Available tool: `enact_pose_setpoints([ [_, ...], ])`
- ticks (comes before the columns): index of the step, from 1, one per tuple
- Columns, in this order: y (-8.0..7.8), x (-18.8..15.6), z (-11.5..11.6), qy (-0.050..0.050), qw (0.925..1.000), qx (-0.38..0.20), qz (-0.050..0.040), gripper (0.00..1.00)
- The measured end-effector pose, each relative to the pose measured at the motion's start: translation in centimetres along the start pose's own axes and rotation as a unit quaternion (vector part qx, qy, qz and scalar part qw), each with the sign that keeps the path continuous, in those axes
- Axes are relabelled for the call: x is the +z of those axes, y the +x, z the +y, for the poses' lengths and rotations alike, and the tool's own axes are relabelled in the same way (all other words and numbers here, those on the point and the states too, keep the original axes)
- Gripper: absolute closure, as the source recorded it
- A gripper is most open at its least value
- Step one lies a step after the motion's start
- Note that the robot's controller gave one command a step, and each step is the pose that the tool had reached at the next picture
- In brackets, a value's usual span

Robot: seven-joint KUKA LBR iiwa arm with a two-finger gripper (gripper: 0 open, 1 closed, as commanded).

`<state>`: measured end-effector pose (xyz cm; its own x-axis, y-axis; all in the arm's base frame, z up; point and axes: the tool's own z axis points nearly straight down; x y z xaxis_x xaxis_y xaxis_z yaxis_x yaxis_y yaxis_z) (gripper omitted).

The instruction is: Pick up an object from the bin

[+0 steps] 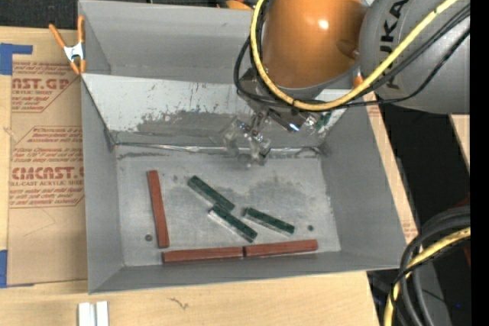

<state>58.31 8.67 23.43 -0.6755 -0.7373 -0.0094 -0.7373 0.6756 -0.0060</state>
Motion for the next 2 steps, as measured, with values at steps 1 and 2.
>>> enact_pose_setpoints([
  [1, 0.1, 0.4, 0.1, -0.003, 1.0000, 0.001, 0.0026, 0.00],
  [2, 1.7, 15.9, 7.1, -0.006, 0.9992, 0.039, 0.0074, 0.00],
])
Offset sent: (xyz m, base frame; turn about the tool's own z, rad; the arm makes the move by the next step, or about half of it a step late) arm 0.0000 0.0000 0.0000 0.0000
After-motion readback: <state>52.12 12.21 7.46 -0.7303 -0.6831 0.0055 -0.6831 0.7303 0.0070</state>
